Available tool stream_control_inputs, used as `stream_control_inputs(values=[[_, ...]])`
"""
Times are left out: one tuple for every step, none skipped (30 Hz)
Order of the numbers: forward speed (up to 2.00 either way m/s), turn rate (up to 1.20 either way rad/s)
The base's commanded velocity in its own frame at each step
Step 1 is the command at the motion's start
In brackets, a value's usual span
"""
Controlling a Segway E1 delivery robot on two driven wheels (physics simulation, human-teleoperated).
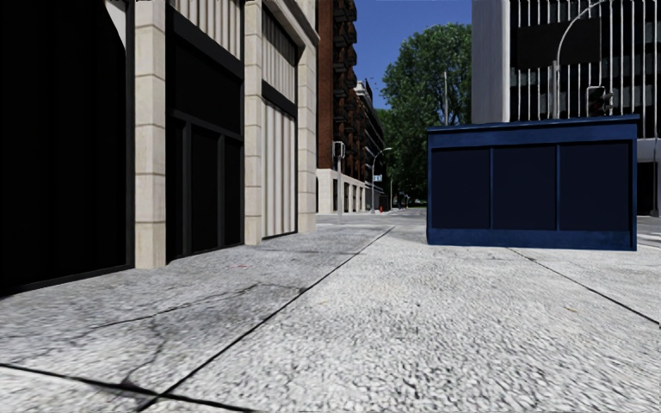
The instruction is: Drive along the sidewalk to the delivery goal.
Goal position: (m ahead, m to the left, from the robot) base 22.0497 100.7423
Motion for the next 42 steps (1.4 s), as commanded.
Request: stream_control_inputs(values=[[2.00,0.00],[2.00,0.00],[2.00,0.00],[2.00,0.00],[2.00,0.00],[2.00,0.00],[2.00,0.00],[2.00,0.00],[2.00,0.00],[2.00,0.00],[2.00,0.00],[2.00,0.00],[2.00,-0.15],[2.00,-0.26],[2.00,-0.30],[2.00,-0.30],[2.00,-0.35],[2.00,-0.36],[2.00,-0.33],[2.00,0.00],[2.00,0.00],[2.00,0.00],[2.00,0.00],[2.00,0.00],[2.00,0.00],[2.00,0.00],[2.00,0.00],[2.00,0.00],[2.00,0.00],[2.00,0.00],[2.00,0.00],[2.00,0.00],[2.00,0.00],[2.00,0.00],[2.00,0.00],[2.00,0.00],[2.00,0.00],[2.00,0.00],[2.00,0.00],[2.00,0.00],[2.00,0.00],[2.00,0.00]])
